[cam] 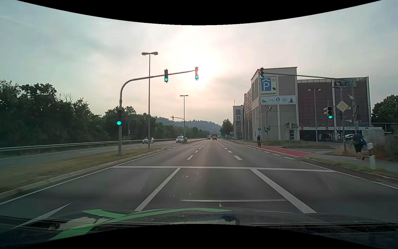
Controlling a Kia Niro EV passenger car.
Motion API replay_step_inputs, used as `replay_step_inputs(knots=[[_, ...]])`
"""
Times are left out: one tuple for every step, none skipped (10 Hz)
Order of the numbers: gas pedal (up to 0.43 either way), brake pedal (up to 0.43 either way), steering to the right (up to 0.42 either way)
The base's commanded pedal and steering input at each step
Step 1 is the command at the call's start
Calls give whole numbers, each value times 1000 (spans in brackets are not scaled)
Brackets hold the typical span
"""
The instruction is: Follow the waypoints while adhering to traffic rules and regulations
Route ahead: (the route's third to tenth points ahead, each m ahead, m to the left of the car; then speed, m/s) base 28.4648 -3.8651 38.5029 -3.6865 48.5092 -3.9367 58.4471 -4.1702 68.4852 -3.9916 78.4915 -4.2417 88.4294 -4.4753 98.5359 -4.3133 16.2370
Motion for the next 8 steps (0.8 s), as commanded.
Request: replay_step_inputs(knots=[[189, 0, 1], [189, 0, 0], [189, 0, 1], [177, 0, 0], [177, 0, 0], [169, 0, -1], [169, 0, -1], [169, 0, -1]])
